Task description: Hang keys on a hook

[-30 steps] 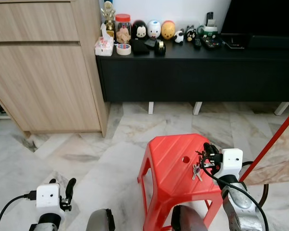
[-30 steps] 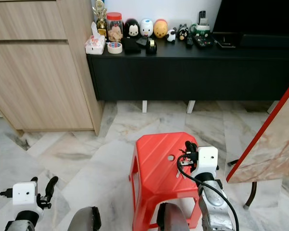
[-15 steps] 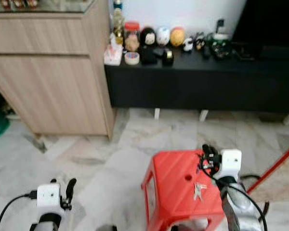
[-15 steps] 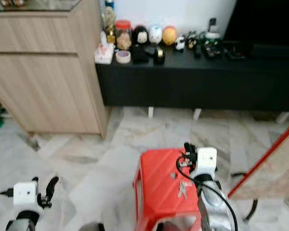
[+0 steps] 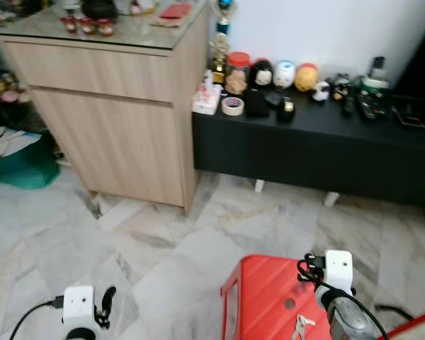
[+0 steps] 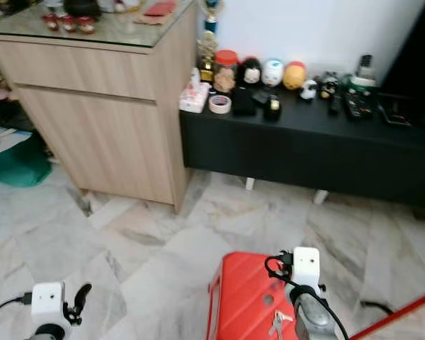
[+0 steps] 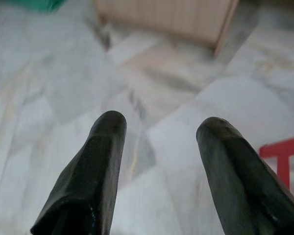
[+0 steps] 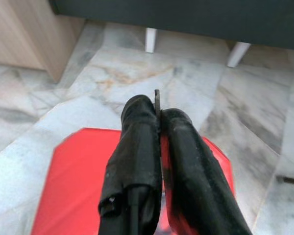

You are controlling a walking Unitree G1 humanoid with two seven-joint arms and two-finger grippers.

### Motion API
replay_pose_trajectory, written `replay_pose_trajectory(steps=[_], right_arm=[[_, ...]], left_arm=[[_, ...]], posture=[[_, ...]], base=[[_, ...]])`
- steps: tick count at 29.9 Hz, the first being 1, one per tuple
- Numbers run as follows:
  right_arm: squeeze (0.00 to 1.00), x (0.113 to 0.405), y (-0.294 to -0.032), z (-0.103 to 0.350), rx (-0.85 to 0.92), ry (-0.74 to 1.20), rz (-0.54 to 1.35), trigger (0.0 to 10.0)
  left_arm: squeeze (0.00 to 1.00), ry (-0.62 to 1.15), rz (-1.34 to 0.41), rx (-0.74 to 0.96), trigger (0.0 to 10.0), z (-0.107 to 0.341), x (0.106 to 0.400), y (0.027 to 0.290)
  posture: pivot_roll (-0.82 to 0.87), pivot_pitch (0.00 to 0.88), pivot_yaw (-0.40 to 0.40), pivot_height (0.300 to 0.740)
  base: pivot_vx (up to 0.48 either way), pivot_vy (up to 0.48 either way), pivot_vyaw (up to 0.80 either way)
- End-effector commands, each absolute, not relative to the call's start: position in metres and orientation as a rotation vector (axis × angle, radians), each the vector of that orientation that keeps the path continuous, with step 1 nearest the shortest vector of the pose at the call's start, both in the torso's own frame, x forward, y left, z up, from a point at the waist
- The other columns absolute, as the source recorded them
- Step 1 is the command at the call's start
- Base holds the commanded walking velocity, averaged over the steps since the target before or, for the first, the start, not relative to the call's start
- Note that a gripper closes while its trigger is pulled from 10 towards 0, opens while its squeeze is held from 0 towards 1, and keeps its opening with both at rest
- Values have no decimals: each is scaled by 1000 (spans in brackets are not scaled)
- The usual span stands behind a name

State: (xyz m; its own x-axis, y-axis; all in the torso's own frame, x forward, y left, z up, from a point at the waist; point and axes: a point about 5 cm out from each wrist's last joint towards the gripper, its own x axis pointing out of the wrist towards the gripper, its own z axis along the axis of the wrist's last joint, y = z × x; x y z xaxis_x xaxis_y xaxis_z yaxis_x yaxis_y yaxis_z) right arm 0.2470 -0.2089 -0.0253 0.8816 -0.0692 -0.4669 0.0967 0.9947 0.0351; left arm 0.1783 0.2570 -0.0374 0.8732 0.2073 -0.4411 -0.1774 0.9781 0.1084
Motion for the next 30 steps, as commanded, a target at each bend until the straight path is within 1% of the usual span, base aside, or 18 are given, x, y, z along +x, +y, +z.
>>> replay_pose_trajectory(steps=[1,5,9,18,21,25,30], right_arm=[[0,244,-208,-30,66,505,-105,10000],[0,240,-208,-35,66,539,-119,10000],[0,238,-211,-37,75,553,-144,10000],[0,240,-213,-36,78,537,-156,10000],[0,241,-212,-35,79,531,-156,10000],[0,244,-211,-33,82,517,-154,10000],[0,247,-210,-31,87,505,-155,10000]], left_arm=[[0,567,207,69,10000,-53,161,257],[0,637,190,66,10000,-63,151,251],[0,707,212,15,10000,-73,142,247],[0,734,198,2,10000,-78,138,244],[0,760,204,0,10000,-80,133,248],[0,811,225,-3,10000,-82,122,260],[0,840,232,-7,10000,-84,117,261]], posture=[[122,0,-62,722],[112,0,-55,722],[117,0,-58,722],[112,0,-50,722],[112,0,-49,722],[113,0,-46,722],[114,0,-45,722]], base=[[0,0,0],[0,0,0],[0,0,0],[0,0,0],[0,0,0],[0,0,0],[0,0,0]])
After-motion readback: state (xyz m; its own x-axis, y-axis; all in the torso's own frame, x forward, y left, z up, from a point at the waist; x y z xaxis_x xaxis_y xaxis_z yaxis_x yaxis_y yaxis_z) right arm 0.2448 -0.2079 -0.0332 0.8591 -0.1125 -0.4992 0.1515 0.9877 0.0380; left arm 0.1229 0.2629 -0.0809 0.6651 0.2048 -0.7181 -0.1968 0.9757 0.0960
